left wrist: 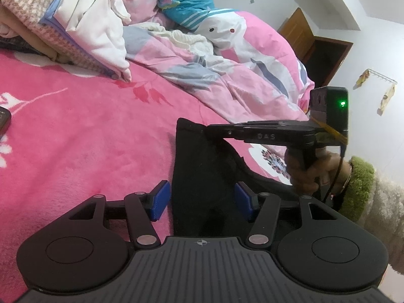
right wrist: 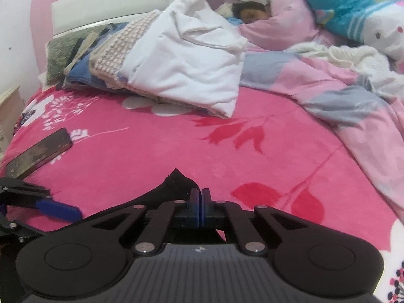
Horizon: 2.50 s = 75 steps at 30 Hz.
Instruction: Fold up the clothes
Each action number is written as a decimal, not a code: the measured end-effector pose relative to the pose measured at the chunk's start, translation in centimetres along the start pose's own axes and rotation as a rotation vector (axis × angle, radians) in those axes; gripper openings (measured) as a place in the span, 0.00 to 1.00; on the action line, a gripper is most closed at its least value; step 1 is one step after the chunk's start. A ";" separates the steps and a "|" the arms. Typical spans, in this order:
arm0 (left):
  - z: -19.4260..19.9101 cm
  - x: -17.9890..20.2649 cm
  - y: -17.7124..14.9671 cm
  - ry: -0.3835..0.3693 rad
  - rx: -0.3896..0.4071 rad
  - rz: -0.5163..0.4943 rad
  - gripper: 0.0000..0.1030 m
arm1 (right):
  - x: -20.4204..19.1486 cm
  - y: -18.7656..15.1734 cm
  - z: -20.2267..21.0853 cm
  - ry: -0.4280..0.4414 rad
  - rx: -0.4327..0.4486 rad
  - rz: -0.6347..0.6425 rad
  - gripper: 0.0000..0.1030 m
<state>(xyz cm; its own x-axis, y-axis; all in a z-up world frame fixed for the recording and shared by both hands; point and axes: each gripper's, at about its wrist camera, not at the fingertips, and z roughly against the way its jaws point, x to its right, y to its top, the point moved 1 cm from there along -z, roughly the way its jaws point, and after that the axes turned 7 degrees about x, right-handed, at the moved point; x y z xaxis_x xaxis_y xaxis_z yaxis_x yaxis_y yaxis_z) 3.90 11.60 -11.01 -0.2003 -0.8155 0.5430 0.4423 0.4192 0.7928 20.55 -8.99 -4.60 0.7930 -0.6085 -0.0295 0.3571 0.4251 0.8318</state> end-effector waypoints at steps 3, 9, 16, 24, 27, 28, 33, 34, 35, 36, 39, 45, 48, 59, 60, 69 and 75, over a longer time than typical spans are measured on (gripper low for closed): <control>-0.1 0.0 0.0 0.005 -0.010 -0.002 0.55 | 0.3 -0.7 -1.4 -0.027 -0.028 -0.019 0.01; -0.2 0.0 -0.1 0.009 -0.014 -0.003 0.55 | 3.4 -0.1 2.3 -0.152 0.033 -0.187 0.07; 0.5 1.1 0.4 0.004 0.002 -0.049 0.55 | 7.7 -0.5 16.3 -0.368 0.174 -0.355 0.09; 0.1 6.1 1.4 -0.077 -0.060 -0.165 0.55 | 5.8 -5.2 19.1 -0.342 -0.002 -0.221 0.18; -2.0 7.4 0.4 -0.059 -0.135 -0.202 0.55 | 5.1 -6.1 15.5 -0.281 -0.064 -0.127 0.24; -2.6 7.4 -0.1 -0.039 -0.153 -0.214 0.55 | 5.0 -6.4 14.3 -0.263 -0.082 -0.107 0.24; -3.8 6.8 -1.6 0.010 -0.194 -0.245 0.55 | 4.9 -7.0 10.5 -0.178 -0.148 -0.034 0.24; -3.8 6.8 -1.6 0.008 -0.193 -0.251 0.55 | 4.7 -7.1 10.1 -0.165 -0.159 -0.012 0.24; -3.8 6.7 -1.7 0.008 -0.192 -0.255 0.55 | 4.4 -7.3 9.8 -0.159 -0.172 0.014 0.24; -3.8 6.6 -1.7 0.008 -0.191 -0.255 0.55 | 4.2 -7.4 9.5 -0.154 -0.181 0.034 0.24; -3.9 6.6 -1.9 0.007 -0.185 -0.253 0.55 | 4.0 -7.4 8.9 -0.146 -0.195 0.077 0.26; -3.8 6.4 -2.0 -0.002 -0.178 -0.241 0.55 | 3.6 -6.7 8.1 -0.121 -0.215 0.159 0.30; -3.8 6.4 -2.1 -0.006 -0.170 -0.239 0.55 | 3.9 -6.6 7.5 -0.104 -0.226 0.163 0.30; -3.7 5.9 -2.0 -0.022 -0.151 -0.202 0.55 | 2.4 -6.7 8.1 -0.151 -0.212 0.191 0.02; -3.7 6.0 -1.9 -0.018 -0.149 -0.199 0.55 | 2.3 -6.6 8.3 -0.166 -0.198 0.195 0.02; -3.7 6.0 -1.5 0.023 -0.131 -0.172 0.55 | 2.5 -5.8 8.9 -0.286 -0.142 0.219 0.02; -3.8 6.2 -1.9 0.036 -0.129 -0.207 0.55 | 3.0 -7.9 6.4 -0.342 -0.161 0.180 0.02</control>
<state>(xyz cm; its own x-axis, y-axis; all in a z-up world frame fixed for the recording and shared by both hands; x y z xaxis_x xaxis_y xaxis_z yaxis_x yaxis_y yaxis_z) 5.17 4.17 -10.21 -0.2682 -0.8933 0.3606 0.5033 0.1892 0.8432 16.97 -18.48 -7.69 0.6500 -0.6908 0.3168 0.3217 0.6278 0.7088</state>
